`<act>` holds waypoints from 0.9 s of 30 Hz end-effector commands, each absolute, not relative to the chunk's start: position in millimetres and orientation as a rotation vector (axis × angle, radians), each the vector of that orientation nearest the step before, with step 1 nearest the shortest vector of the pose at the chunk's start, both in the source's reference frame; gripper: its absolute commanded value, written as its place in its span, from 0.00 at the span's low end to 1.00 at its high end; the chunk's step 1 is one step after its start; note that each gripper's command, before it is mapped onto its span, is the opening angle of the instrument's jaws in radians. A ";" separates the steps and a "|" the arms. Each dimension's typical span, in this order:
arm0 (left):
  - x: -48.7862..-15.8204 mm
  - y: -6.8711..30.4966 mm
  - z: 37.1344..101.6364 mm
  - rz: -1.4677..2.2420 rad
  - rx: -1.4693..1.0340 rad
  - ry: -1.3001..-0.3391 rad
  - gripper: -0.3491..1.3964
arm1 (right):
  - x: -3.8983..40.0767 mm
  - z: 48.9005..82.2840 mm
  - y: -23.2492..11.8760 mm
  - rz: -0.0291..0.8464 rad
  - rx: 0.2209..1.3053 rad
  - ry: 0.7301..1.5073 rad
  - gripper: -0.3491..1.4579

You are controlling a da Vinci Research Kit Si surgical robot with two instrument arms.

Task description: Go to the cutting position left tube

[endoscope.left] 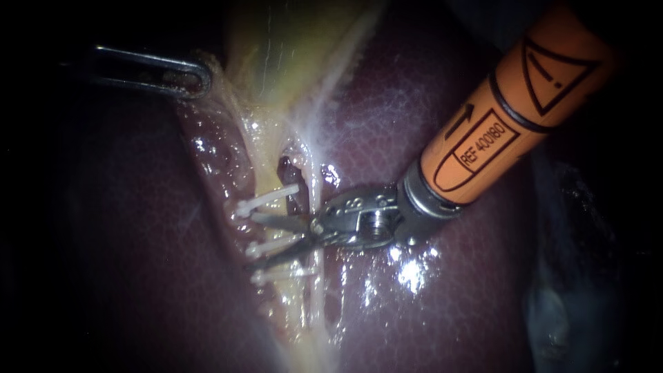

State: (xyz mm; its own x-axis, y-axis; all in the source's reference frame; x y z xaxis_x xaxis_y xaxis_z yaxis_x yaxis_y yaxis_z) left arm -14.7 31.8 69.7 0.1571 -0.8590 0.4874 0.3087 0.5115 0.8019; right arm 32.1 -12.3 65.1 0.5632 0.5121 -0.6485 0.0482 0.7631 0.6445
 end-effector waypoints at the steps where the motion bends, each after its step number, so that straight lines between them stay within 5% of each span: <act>1: -14.7 31.8 69.8 -0.913 0.608 -1.115 0.00 | 32.1 65.0 -12.3 0.297 0.668 0.947 0.96; 27: -14.6 31.8 70.0 -0.912 0.608 -1.115 0.00 | 26.2 60.1 -11.0 0.302 0.725 0.946 0.93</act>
